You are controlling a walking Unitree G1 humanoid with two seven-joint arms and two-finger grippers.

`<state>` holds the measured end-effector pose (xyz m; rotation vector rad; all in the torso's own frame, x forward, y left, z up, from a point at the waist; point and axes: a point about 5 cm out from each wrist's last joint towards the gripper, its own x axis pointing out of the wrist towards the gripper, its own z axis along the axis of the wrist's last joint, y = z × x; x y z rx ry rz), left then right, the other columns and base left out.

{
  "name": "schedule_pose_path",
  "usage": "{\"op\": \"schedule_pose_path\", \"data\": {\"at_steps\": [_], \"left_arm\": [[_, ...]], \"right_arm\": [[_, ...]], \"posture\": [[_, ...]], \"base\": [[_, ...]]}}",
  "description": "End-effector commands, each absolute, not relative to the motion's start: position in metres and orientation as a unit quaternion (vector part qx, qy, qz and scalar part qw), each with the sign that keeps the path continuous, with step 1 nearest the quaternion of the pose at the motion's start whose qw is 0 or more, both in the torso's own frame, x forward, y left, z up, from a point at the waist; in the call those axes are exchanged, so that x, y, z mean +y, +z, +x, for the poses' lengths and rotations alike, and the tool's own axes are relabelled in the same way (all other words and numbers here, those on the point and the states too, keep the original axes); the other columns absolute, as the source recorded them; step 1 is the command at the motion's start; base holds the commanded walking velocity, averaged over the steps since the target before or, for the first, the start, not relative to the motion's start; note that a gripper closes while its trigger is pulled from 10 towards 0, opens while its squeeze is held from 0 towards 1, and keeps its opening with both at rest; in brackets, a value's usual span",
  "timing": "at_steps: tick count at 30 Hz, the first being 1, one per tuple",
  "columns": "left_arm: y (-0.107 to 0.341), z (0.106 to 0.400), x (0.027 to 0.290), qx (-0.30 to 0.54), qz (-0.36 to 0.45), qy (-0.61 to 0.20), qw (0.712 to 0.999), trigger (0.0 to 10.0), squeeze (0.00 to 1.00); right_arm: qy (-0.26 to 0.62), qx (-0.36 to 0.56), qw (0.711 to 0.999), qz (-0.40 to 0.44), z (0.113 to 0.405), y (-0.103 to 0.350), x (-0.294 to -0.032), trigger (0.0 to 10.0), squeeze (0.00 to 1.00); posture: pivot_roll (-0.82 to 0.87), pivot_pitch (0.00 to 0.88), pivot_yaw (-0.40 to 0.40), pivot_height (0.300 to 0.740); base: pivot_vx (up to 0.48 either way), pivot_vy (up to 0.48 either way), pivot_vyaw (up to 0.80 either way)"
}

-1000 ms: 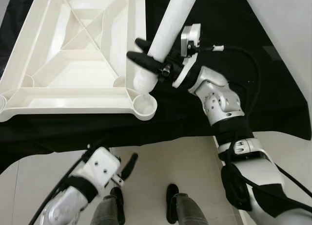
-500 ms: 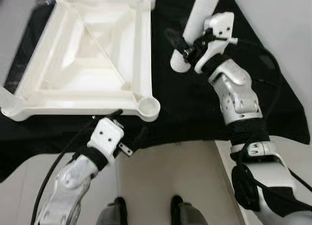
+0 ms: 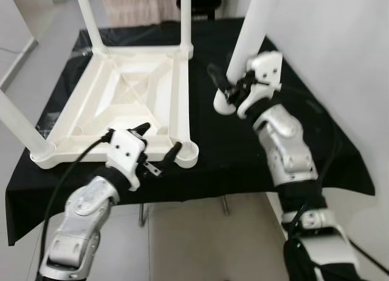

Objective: Building children table

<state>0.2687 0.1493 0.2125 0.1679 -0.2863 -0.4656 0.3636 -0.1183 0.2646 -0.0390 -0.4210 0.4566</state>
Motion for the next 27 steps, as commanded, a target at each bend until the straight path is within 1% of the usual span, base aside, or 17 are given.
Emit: {"op": "schedule_pose_path", "data": {"at_steps": [1, 5, 7, 10, 13, 14, 16, 18, 19, 20, 22, 23, 25, 26, 27], "left_arm": [[0.207, 0.265, 0.152, -0.12, 0.058, -0.226, 0.965, 10.0, 0.0], [0.201, 0.26, 0.142, -0.099, 0.037, -0.223, 0.969, 10.0, 0.0], [0.201, 0.26, 0.142, -0.099, 0.037, -0.223, 0.969, 10.0, 0.0], [0.2, 0.246, 0.13, -0.093, 0.03, -0.231, 0.968, 10.0, 0.0], [0.2, 0.246, 0.13, -0.093, 0.03, -0.231, 0.968, 10.0, 0.0], [0.199, 0.232, 0.131, -0.089, 0.031, -0.206, 0.974, 10.0, 0.0], [0.199, 0.227, 0.133, -0.087, 0.033, -0.193, 0.977, 10.0, 0.0], [0.191, 0.225, 0.143, -0.072, 0.054, -0.165, 0.982, 10.0, 0.0], [0.191, 0.225, 0.143, -0.072, 0.054, -0.165, 0.982, 10.0, 0.0], [0.187, 0.224, 0.153, -0.063, 0.064, -0.135, 0.987, 10.0, 0.0], [0.188, 0.223, 0.155, -0.063, 0.066, -0.127, 0.988, 10.0, 0.0], [0.188, 0.219, 0.154, -0.06, 0.049, -0.12, 0.99, 10.0, 0.0], [0.186, 0.214, 0.152, -0.054, 0.037, -0.117, 0.991, 10.0, 0.0], [0.185, 0.208, 0.147, -0.052, 0.03, -0.12, 0.991, 10.0, 0.0], [0.185, 0.208, 0.147, -0.052, 0.03, -0.12, 0.991, 10.0, 0.0]], "right_arm": [[0.222, -0.203, 0.954, -0.004, 0.356, 0.257, -0.116, 10.0, 0.0], [0.212, -0.172, 0.962, 0.006, 0.342, 0.232, -0.117, 10.0, 0.0], [0.212, -0.172, 0.962, 0.006, 0.342, 0.232, -0.117, 10.0, 0.0], [0.203, -0.146, 0.968, 0.015, 0.321, 0.211, -0.119, 10.0, 0.0], [0.203, -0.146, 0.968, 0.015, 0.321, 0.211, -0.119, 10.0, 0.0], [0.189, -0.114, 0.975, 0.016, 0.307, 0.194, -0.125, 10.0, 0.0], [0.185, -0.105, 0.977, 0.015, 0.304, 0.19, -0.127, 10.0, 0.0], [0.186, -0.085, 0.979, -0.003, 0.297, 0.178, -0.129, 10.0, 0.0], [0.186, -0.085, 0.979, -0.003, 0.297, 0.178, -0.129, 10.0, 0.0], [0.185, -0.069, 0.98, -0.002, 0.29, 0.171, -0.13, 10.0, 0.0], [0.185, -0.065, 0.981, -0.001, 0.286, 0.17, -0.13, 10.0, 0.0], [0.19, -0.062, 0.98, -0.003, 0.281, 0.169, -0.129, 10.0, 0.0], [0.196, -0.055, 0.979, -0.01, 0.276, 0.168, -0.127, 10.0, 0.0], [0.2, -0.048, 0.979, -0.016, 0.271, 0.166, -0.128, 10.0, 0.0], [0.2, -0.048, 0.979, -0.016, 0.271, 0.166, -0.128, 10.0, 0.0]], "posture": [[0.02, 0.035, 0.026, 0.74], [0.0, 0.027, 0.036, 0.74], [0.0, 0.027, 0.036, 0.74], [-0.02, 0.022, 0.036, 0.74], [-0.02, 0.022, 0.036, 0.74], [0.0, 0.034, 0.011, 0.74], [0.0, 0.034, 0.011, 0.74], [0.0, 0.048, 0.019, 0.74], [0.0, 0.048, 0.019, 0.74], [0.01, 0.081, 0.009, 0.74], [0.01, 0.081, 0.009, 0.74], [-0.01, 0.116, -0.001, 0.74], [-0.01, 0.116, -0.001, 0.74], [-0.01, 0.13, -0.022, 0.74], [-0.01, 0.13, -0.022, 0.74]], "base": [[0.0, 0.0, 0.0], [0.0, 0.0, 0.0], [0.0, 0.0, 0.0], [0.0, 0.0, 0.0], [0.0, 0.0, 0.0], [0.0, 0.0, 0.0], [0.0, 0.0, 0.0], [0.0, 0.0, 0.0], [0.0, 0.0, 0.0], [0.0, 0.0, 0.0], [0.0, 0.0, 0.0], [0.0, 0.0, 0.0], [0.0, 0.0, 0.0], [0.0, 0.0, 0.0], [0.0, 0.0, 0.0]]}}
